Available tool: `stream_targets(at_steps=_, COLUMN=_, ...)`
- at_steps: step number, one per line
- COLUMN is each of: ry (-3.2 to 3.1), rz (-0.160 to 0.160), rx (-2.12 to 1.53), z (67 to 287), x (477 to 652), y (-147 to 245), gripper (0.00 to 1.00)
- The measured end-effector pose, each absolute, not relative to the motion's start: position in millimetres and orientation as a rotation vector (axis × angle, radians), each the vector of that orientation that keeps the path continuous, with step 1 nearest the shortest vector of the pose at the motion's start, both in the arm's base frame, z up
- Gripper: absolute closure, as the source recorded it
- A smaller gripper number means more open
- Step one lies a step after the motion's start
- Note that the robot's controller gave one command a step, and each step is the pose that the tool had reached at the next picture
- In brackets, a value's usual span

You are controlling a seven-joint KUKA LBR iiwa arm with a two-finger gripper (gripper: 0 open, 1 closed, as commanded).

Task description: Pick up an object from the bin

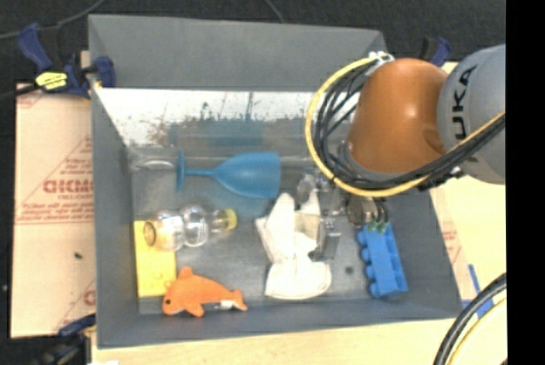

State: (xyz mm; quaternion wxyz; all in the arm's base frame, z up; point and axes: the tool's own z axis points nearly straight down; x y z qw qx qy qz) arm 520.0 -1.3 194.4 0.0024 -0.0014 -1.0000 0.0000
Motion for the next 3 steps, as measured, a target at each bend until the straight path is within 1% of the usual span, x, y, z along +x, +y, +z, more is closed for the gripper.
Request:
stream_targets(at_steps=1, ry=-3.143, rz=0.000, rx=-0.005, z=198, x=520.9, y=-1, gripper=0.00)
stream_targets(at_steps=2, ry=-3.034, rz=0.001, rx=0.833, z=86, x=581.3, y=35, gripper=0.00)
stream_targets(at_steps=3, ry=-3.093, rz=0.002, rx=0.605, z=146, x=565.1, y=8, gripper=0.00)
